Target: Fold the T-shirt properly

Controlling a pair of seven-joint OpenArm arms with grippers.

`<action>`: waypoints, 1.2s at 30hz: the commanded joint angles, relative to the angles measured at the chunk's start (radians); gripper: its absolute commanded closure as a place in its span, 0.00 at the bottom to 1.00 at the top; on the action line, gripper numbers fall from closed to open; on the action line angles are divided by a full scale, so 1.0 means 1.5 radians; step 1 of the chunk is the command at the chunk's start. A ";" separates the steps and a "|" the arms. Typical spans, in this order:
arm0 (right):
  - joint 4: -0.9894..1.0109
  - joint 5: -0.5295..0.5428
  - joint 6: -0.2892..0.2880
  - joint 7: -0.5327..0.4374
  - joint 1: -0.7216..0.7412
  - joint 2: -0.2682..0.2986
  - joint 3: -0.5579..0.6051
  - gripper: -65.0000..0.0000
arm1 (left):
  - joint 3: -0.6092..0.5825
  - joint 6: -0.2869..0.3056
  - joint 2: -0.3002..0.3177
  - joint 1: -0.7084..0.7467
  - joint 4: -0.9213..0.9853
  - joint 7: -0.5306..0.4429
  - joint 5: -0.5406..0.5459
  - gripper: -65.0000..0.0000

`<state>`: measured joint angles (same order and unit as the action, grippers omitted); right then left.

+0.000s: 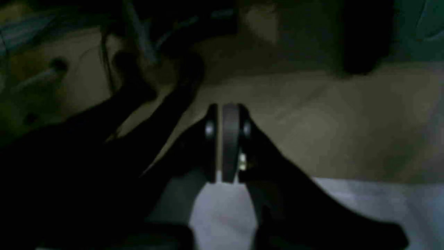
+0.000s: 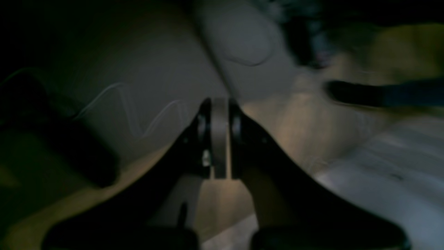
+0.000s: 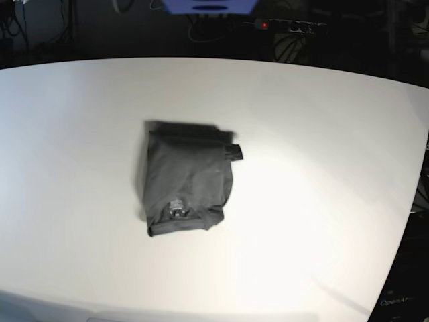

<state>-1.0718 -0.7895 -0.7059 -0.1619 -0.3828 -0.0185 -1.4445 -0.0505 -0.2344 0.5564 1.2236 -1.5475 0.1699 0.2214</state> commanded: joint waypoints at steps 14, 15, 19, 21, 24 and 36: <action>0.318 -0.183 0.005 -0.104 0.053 0.112 -0.026 1.00 | 0.001 0.266 -0.097 -0.325 0.387 -0.042 -0.011 0.97; 0.341 -0.195 0.005 -0.104 0.057 0.116 -0.026 1.00 | 0.001 0.282 -0.100 -0.349 0.416 -0.047 -0.011 0.97; 0.440 -0.245 0.005 -0.105 0.076 0.143 -0.026 1.00 | 0.001 0.346 -0.120 -0.436 0.548 -0.093 -0.011 0.97; 0.505 -0.282 0.005 -0.105 0.090 0.162 -0.026 1.00 | 0.001 0.378 -0.134 -0.487 0.633 -0.139 -0.011 0.97; 0.599 -0.359 0.005 -0.105 0.118 0.192 -0.026 1.00 | 0.000 0.434 -0.155 -0.567 0.785 -0.220 -0.012 0.97; 0.656 -0.463 0.193 -0.112 0.187 0.163 -0.026 1.00 | -0.013 0.470 -0.239 -0.733 1.032 -0.414 -0.072 0.97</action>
<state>-0.0834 -1.4899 -0.4171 -0.3134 -0.1093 0.2104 -1.4448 -0.0711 0.4744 0.1791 0.1074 -0.0067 -0.4526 0.1085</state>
